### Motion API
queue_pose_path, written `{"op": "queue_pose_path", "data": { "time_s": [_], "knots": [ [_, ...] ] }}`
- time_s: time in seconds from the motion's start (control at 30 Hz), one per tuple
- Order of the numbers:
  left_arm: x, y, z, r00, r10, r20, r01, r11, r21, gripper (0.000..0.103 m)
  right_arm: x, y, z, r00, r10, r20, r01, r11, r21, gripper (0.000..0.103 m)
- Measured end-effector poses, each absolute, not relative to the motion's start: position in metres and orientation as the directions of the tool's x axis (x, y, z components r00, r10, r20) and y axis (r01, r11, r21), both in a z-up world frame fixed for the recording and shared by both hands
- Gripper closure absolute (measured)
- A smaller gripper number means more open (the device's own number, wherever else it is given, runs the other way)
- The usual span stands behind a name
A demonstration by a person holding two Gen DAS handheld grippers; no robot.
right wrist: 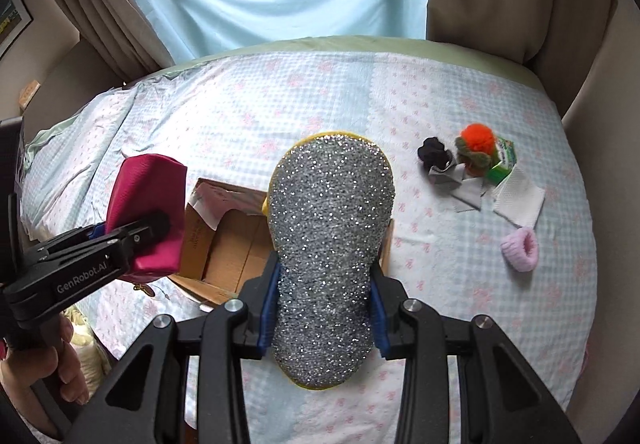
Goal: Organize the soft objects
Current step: 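Carry pouch and sponge into the box and open both tools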
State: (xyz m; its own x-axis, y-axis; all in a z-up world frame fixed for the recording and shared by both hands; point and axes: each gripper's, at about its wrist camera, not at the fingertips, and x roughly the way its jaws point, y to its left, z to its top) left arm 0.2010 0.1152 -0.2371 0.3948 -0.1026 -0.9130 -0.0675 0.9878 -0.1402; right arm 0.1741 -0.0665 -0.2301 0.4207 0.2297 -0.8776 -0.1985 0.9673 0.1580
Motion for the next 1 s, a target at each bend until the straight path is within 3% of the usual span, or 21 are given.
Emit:
{"op": "queue_pose_path", "data": {
  "time_s": [0.4, 0.73, 0.83, 0.87, 0.9, 0.93, 0.97, 1.0],
  "knots": [
    [0.253, 0.144, -0.349, 0.166, -0.125, -0.978, 0.179, 0.979, -0.095, 0.067, 0.209, 0.003, -0.346, 0.233, 0.2, -0.952, 0.035, 0.976, 0.214, 0.066],
    [0.28, 0.129, -0.4, 0.078, -0.107, -0.991, 0.25, 0.964, -0.084, 0.067, 0.22, -0.003, -0.407, 0.132, 0.143, -0.981, -0.003, 0.99, 0.144, 0.065],
    [0.282, 0.124, -0.406, 0.064, -0.103, -0.993, 0.268, 0.96, -0.083, 0.066, 0.222, -0.002, -0.415, 0.12, 0.145, -0.982, -0.025, 0.989, 0.143, 0.058],
    [0.284, 0.123, -0.406, 0.062, -0.096, -0.993, 0.273, 0.959, -0.075, 0.062, 0.222, -0.002, -0.415, 0.12, 0.156, -0.98, -0.037, 0.988, 0.152, 0.043],
    [0.285, 0.121, -0.405, 0.062, -0.097, -0.993, 0.274, 0.959, -0.077, 0.05, 0.223, 0.0, -0.415, 0.125, 0.17, -0.978, -0.051, 0.985, 0.165, 0.03],
    [0.285, 0.121, -0.403, 0.067, -0.11, -0.992, 0.275, 0.957, -0.088, 0.038, 0.223, 0.001, -0.415, 0.125, 0.183, -0.975, -0.066, 0.982, 0.176, 0.003],
    [0.286, 0.121, -0.4, 0.079, -0.117, -0.99, 0.275, 0.957, -0.091, 0.005, 0.223, 0.003, -0.416, 0.118, 0.19, -0.975, -0.079, 0.98, 0.181, 0.0],
    [0.287, 0.12, -0.397, 0.094, -0.119, -0.988, 0.277, 0.957, -0.089, 0.0, 0.222, 0.004, -0.417, 0.112, 0.195, -0.974, -0.096, 0.978, 0.185, 0.0]
  ]
}}
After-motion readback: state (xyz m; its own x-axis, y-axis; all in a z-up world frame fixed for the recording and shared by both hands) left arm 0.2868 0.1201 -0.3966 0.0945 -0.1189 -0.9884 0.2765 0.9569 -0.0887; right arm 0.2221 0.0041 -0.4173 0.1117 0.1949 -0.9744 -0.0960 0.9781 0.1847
